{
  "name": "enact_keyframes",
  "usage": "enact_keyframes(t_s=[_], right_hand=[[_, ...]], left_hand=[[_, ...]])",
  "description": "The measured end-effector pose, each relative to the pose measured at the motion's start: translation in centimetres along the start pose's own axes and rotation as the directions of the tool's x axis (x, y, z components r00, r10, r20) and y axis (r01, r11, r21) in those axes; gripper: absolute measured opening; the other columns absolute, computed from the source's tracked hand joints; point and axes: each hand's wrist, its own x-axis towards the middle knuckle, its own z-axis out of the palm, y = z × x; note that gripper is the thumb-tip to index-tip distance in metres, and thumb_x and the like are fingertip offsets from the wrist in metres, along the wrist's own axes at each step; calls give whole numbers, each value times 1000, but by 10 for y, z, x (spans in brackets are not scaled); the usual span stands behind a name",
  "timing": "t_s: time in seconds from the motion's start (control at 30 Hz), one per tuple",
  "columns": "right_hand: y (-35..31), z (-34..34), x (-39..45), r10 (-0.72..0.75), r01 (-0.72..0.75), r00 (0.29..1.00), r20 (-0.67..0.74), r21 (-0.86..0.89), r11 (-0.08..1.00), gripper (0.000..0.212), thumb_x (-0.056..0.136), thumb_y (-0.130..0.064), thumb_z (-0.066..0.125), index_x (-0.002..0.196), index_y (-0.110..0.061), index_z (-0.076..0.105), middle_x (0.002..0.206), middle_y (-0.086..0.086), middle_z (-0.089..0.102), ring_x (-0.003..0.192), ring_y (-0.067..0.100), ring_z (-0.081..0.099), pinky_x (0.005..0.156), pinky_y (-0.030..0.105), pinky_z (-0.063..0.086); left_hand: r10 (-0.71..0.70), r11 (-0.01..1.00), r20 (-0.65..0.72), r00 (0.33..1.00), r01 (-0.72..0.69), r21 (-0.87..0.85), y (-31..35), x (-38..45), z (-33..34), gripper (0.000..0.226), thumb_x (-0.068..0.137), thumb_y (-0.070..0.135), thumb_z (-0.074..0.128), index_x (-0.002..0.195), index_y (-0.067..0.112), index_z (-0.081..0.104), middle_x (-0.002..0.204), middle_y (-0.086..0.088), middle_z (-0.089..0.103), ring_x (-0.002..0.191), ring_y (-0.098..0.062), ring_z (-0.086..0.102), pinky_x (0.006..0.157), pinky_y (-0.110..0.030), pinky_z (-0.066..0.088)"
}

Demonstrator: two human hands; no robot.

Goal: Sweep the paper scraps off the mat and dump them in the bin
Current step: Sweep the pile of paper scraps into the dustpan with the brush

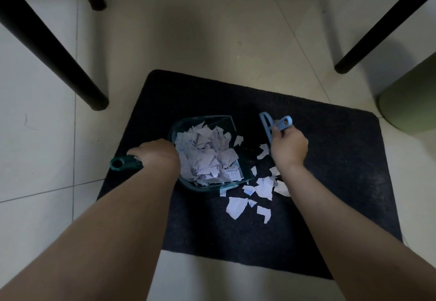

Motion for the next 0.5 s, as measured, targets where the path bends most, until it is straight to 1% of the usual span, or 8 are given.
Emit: enact_keyframes(t_s=[0.07,0.13,0.2,0.27,0.33,0.37,0.43,0.5], right_hand=[[1,6,-2,24,-21,999,44,-60,998,31,98,-25,47,96,0,64,80,8,60,73,23,56,63,31,42],[0,18,-10,6,2,990,141,-52,999,33,98,-29,46,91,-2,64,76,5,58,69,21,54,61,27,37],[-2,27,-18,-35,27,969,246,37,999,29,96,-28,49,93,-5,66,76,4,61,70,21,57,61,26,39],[-6,24,-20,-51,-1,960,275,186,983,25,95,-26,52,103,-11,69,82,5,68,77,19,63,66,28,47],[-10,14,-16,-40,-30,972,232,288,957,24,95,-24,53,109,-14,69,89,6,70,81,20,66,72,30,53],[-10,8,-12,-32,-30,979,199,299,954,24,95,-24,53,110,-15,69,89,6,71,82,20,66,74,32,54],[-6,-5,-2,-6,-28,992,128,267,963,24,95,-25,53,111,-15,68,91,6,70,82,20,66,75,34,56],[0,-16,8,19,-27,999,44,191,981,24,95,-25,52,111,-15,67,94,8,70,84,21,66,75,35,56]], left_hand=[[-5,1000,1,1000,5,-10,2,-1,-1,31,91,28,55,117,12,60,127,-7,56,119,-24,51,106,-42,34],[-4,1000,-3,1000,4,-29,4,-2,-1,31,91,28,55,117,12,60,127,-7,56,119,-24,51,105,-41,34],[1,999,-6,1000,-1,-33,6,-4,-2,31,91,28,55,117,12,60,127,-7,55,119,-25,51,105,-41,34],[2,999,-11,1000,-2,-34,7,-5,-3,31,91,28,55,117,12,60,128,-7,55,119,-25,50,105,-42,33],[3,999,-15,1000,-3,-44,8,-5,-2,30,91,28,55,116,12,60,126,-7,56,118,-25,51,105,-41,34],[2,999,-15,1000,-3,-46,8,-5,-2,30,91,27,55,116,12,60,126,-7,56,118,-25,51,105,-41,34],[1,999,-10,1000,-1,-40,11,-6,-2,32,91,28,55,118,12,60,128,-7,55,120,-25,50,106,-42,34],[8,1000,-12,1000,-9,-30,16,-8,-3,35,91,28,57,122,11,58,130,-8,54,122,-26,49,107,-44,33]])
